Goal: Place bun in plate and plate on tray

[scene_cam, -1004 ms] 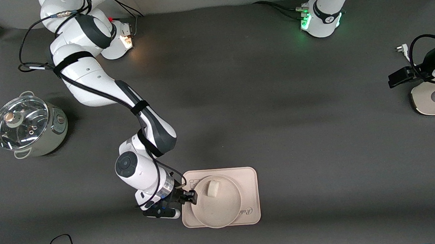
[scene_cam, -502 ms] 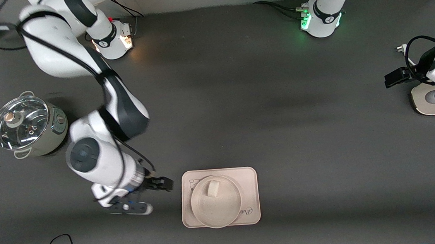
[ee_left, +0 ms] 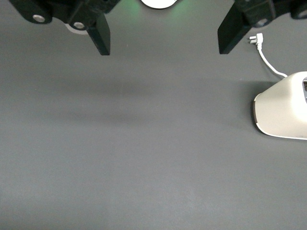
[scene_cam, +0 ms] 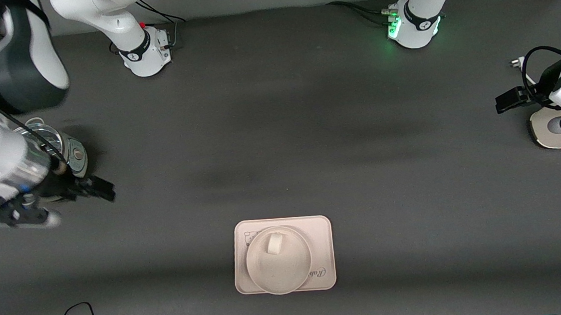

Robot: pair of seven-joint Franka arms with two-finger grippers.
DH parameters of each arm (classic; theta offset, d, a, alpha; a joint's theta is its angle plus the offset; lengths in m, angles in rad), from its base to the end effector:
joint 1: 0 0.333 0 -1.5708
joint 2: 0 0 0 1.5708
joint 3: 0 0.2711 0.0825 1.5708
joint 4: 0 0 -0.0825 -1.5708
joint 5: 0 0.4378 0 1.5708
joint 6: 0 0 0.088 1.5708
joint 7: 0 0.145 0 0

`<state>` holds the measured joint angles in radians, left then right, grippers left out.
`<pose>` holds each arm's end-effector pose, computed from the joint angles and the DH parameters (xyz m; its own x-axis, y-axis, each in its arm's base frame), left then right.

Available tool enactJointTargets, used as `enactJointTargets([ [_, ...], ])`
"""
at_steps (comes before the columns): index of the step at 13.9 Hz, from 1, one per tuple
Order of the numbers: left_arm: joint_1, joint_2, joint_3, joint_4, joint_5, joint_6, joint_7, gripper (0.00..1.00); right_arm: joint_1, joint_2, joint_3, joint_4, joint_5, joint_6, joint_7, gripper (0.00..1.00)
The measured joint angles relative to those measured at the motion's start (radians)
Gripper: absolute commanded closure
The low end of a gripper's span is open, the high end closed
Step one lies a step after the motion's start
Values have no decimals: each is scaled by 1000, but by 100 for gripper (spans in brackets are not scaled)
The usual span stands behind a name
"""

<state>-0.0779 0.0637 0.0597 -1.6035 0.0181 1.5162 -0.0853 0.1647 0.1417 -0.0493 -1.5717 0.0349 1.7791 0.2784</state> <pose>0.6084 -0.0090 0.4818 0.9866 0.0687 -0.1479 0.0642 -0.9973 -0.0345 0.6573 0.0818 0.4704 0.9841 -0.1685 0.0556 -0.1662 -0.9851 -0.0446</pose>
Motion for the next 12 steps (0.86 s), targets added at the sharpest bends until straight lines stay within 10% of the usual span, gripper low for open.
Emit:
enactJointTargets([
  [5, 40, 0, -43, 3, 0, 0, 0, 0, -37, -265, 10, -278, 1, -4, 0, 0],
  [12, 92, -1, -94, 3, 0, 0, -1, 0, -22, -281, 31, -328, 2, -3, 0, 0],
])
